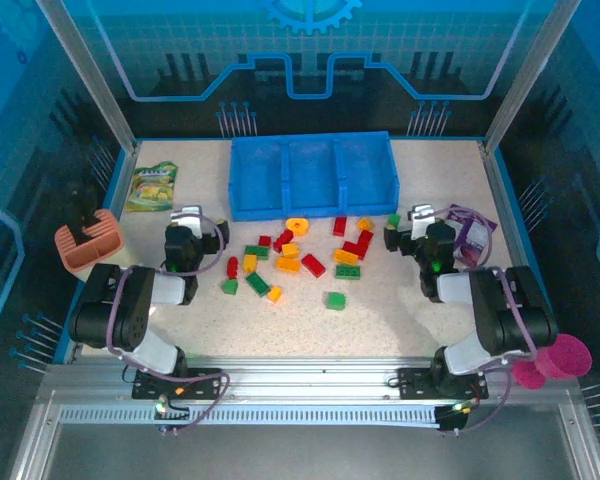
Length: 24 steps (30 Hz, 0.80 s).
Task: Sort the legos into containers by color
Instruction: Pick up the lego from the middle-right of the table.
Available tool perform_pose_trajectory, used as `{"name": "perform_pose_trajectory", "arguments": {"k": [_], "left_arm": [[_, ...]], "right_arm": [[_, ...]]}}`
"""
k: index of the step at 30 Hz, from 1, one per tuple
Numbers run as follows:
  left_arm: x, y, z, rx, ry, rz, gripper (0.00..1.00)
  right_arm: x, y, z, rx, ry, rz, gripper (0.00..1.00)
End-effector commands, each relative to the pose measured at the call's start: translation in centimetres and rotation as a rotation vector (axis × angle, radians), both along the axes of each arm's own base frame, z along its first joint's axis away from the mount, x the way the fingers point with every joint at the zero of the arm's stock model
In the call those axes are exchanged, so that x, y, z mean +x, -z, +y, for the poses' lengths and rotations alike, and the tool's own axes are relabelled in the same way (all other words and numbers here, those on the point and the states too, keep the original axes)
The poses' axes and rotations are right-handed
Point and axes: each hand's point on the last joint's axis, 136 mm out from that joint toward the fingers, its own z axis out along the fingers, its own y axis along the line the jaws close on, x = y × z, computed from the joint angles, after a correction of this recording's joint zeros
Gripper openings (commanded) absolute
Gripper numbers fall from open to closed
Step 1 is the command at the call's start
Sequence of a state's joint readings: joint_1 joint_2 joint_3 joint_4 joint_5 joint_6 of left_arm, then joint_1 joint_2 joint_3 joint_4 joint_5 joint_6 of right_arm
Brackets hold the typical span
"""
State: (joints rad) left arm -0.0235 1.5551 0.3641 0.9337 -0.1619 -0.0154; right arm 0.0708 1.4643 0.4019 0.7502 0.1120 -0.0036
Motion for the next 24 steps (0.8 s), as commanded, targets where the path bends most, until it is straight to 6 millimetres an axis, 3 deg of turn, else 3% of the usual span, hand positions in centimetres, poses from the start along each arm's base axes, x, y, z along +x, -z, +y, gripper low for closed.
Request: {"name": "perform_pose_trajectory", "arguments": {"k": [1,5,9,13,16,20,24], "left_arm": [[0.5,-0.4,-0.8,0.005,0.053,-0.006,0.99],[-0.1,-3.1,-1.0,0.039,0.043,-0.012,0.99],[-0.9,-9.2,-1.3,0.011,0.008,0.015,0.99],[-1.9,-14.8,-2.5,0.032,0.035,0.079,0.99],[-2.7,-17.8,-2.5,0.009,0.021,0.116,0.99],[-3.5,-20.3,-3.3,-0.028,0.047,0.112,0.99],[-4.0,-21.6,-3.4,-0.029,0.055,0.108,0.99]], "right_arm": [[0.3,-5.5,-1.9,0.034,0.127,-0.013,1.00],[-0.2,-7.8,-1.9,0.074,0.139,0.086,1.00],[0.0,-7.3,-1.1,0.148,0.140,0.244,1.00],[0.5,-5.3,0.8,0.235,0.086,0.414,1.00],[1.2,-3.6,1.9,0.287,0.070,0.520,1.00],[2.4,-1.8,2.4,0.318,0.094,0.581,0.99],[3.2,0.5,2.6,0.310,0.125,0.653,0.93]]}}
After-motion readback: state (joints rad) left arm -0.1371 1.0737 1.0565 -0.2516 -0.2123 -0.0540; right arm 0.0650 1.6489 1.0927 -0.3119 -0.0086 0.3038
